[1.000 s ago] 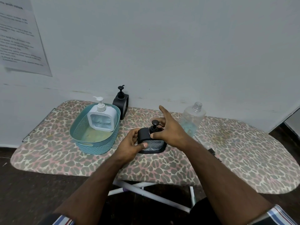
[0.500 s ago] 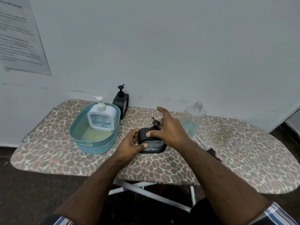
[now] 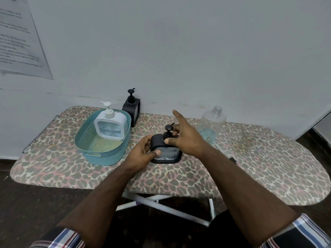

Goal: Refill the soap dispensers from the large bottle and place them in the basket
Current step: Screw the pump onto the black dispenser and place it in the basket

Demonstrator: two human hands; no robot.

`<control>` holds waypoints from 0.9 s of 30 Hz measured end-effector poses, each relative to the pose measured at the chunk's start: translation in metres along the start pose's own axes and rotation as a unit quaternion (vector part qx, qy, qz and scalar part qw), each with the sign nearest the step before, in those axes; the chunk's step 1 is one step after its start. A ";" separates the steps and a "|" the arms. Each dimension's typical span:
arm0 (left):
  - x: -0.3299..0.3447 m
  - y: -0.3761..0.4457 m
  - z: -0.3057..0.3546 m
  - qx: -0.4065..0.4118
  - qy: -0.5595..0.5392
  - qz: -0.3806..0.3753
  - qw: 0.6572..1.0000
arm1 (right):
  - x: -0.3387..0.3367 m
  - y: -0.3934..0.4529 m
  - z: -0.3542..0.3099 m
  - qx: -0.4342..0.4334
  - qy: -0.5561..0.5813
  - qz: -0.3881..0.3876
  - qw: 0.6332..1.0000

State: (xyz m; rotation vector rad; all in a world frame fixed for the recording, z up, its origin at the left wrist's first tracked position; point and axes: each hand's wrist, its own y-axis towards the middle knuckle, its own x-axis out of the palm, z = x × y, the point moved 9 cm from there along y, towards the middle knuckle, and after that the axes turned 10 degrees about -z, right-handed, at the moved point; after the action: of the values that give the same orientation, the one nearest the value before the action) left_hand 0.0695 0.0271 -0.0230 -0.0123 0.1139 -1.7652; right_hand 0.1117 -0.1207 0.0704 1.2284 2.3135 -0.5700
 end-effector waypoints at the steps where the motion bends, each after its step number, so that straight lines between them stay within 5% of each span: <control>1: -0.001 0.001 0.001 -0.003 -0.001 -0.002 1.000 | -0.002 0.002 0.002 0.005 0.013 0.004 1.000; 9: -0.006 0.004 0.017 -0.011 -0.050 0.021 0.998 | -0.019 0.010 -0.001 -0.001 0.111 0.050 0.993; 15: 0.003 0.003 0.061 0.010 -0.239 0.006 0.971 | -0.048 0.010 -0.043 -0.041 0.212 0.014 0.976; 23: 0.009 0.004 0.092 0.036 -0.248 0.034 0.967 | -0.070 0.003 -0.066 -0.024 0.155 0.131 0.979; 27: 0.009 -0.001 0.094 0.023 -0.259 0.034 0.965 | -0.068 0.003 -0.068 -0.027 0.175 0.078 0.981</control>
State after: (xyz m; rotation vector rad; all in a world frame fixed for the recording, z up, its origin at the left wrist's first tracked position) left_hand 0.0736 0.0119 0.0701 -0.4295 -0.3029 -1.6420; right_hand 0.1344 -0.1258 0.1635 1.5724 2.4615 -0.2483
